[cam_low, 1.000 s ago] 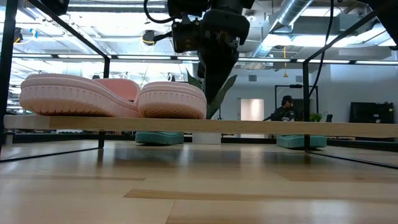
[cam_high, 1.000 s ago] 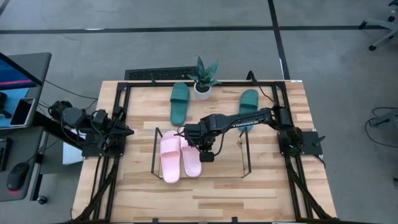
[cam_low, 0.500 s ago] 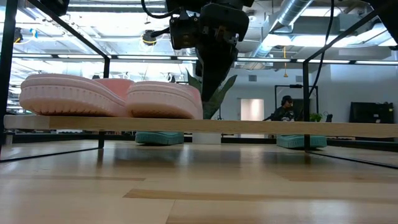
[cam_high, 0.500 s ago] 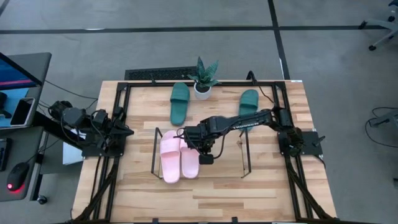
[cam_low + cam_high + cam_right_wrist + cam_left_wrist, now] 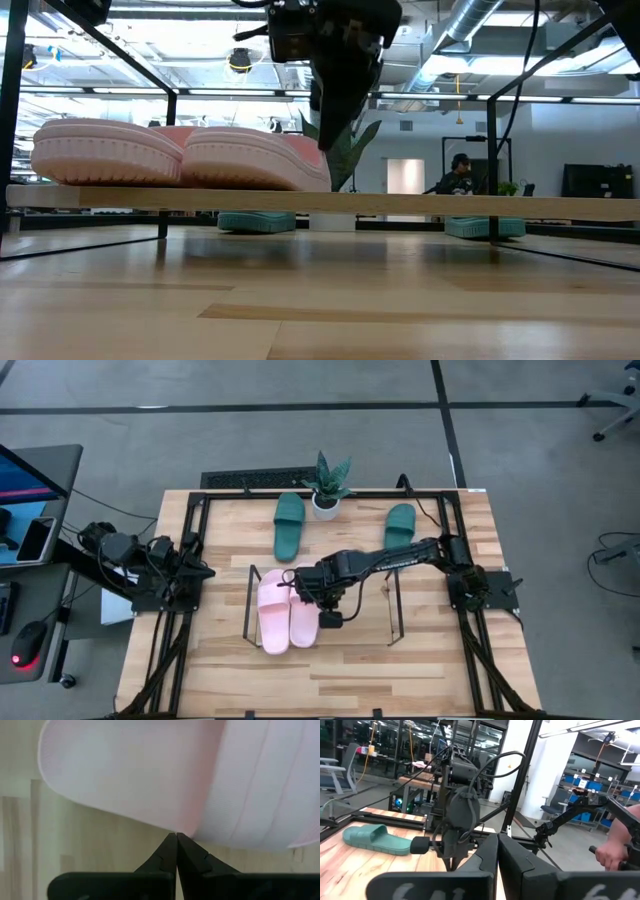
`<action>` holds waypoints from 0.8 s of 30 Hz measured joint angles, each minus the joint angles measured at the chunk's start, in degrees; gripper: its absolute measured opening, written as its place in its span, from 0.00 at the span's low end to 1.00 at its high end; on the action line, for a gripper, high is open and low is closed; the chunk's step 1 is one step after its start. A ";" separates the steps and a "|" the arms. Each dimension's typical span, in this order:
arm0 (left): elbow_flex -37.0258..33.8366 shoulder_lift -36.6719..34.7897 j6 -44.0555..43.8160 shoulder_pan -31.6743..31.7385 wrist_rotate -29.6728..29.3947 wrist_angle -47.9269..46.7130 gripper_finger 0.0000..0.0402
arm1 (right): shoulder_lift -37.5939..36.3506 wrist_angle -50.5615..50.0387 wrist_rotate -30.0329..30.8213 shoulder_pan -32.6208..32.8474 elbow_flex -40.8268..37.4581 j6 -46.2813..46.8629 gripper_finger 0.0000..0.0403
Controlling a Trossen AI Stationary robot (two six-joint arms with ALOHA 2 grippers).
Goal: Pick and place slides into the shelf
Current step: Put the pink slide on the shelf
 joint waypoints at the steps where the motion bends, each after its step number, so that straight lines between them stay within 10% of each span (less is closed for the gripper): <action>1: 0.00 0.00 0.00 0.00 0.30 0.01 0.00 | 0.00 -0.24 0.03 0.07 0.00 0.21 0.00; 24: 0.00 0.02 -1.45 0.00 0.67 -1.13 0.00 | -0.02 3.37 2.12 2.12 3.74 -14.77 0.00</action>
